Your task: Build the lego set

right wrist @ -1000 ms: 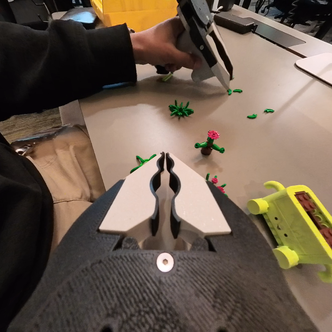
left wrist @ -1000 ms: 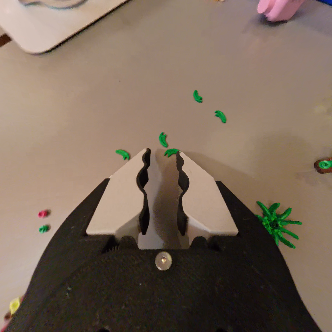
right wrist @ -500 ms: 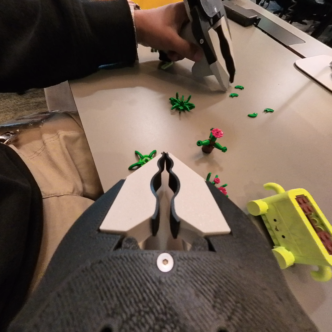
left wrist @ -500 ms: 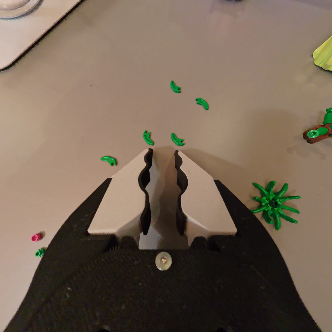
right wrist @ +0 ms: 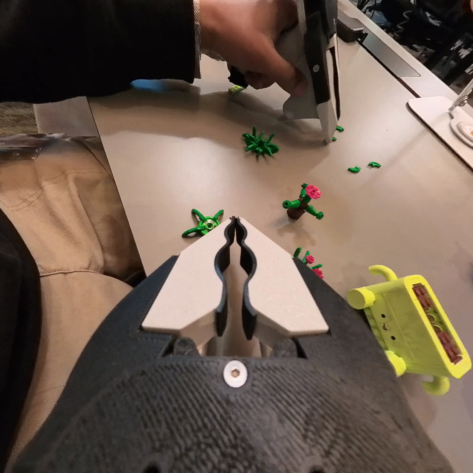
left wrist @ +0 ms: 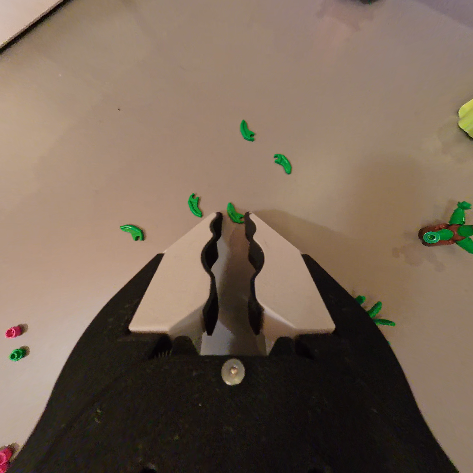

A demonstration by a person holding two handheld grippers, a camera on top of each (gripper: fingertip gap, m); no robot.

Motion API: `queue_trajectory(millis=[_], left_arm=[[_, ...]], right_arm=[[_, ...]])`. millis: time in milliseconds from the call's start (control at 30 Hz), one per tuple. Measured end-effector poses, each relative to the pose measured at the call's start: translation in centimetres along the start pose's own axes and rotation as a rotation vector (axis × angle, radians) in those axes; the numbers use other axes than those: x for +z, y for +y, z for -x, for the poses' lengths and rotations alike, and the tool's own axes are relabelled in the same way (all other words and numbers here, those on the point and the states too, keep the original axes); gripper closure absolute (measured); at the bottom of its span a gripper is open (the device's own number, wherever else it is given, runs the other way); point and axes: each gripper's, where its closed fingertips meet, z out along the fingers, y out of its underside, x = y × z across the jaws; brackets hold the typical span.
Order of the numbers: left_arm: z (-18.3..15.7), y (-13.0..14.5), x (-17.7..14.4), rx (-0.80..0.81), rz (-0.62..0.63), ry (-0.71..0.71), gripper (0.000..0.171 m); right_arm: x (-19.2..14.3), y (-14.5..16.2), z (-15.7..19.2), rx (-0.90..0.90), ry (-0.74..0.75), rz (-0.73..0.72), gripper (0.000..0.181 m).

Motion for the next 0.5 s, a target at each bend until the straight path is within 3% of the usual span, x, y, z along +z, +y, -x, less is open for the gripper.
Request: queue_trajectory(millis=[33,200,333,433,500], left_arm=[[-0.1,0.0,0.0,0.003,-0.005,0.005,0.162],[-0.2,-0.2,-0.6,0.016,-0.03,0.012,0.163],[-2.1,-2.0,-2.7,0.074,-0.111,0.057,0.164],[-5.4,-2.7,-4.9,0.057,-0.17,0.182,0.164],[-8.9,-3.3,-6.9,-0.056,-0.222,0.384,0.165]], right_arm=[[0.0,0.0,0.0,-0.006,0.003,0.001,0.181],[0.1,0.1,0.0,-0.016,0.01,0.007,0.181],[-0.4,-0.4,-0.4,0.033,0.006,-0.039,0.181],[-1.7,-1.7,-0.9,0.122,-0.046,-0.155,0.181],[-3.5,-3.1,-0.6,0.144,-0.127,-0.299,0.174]])
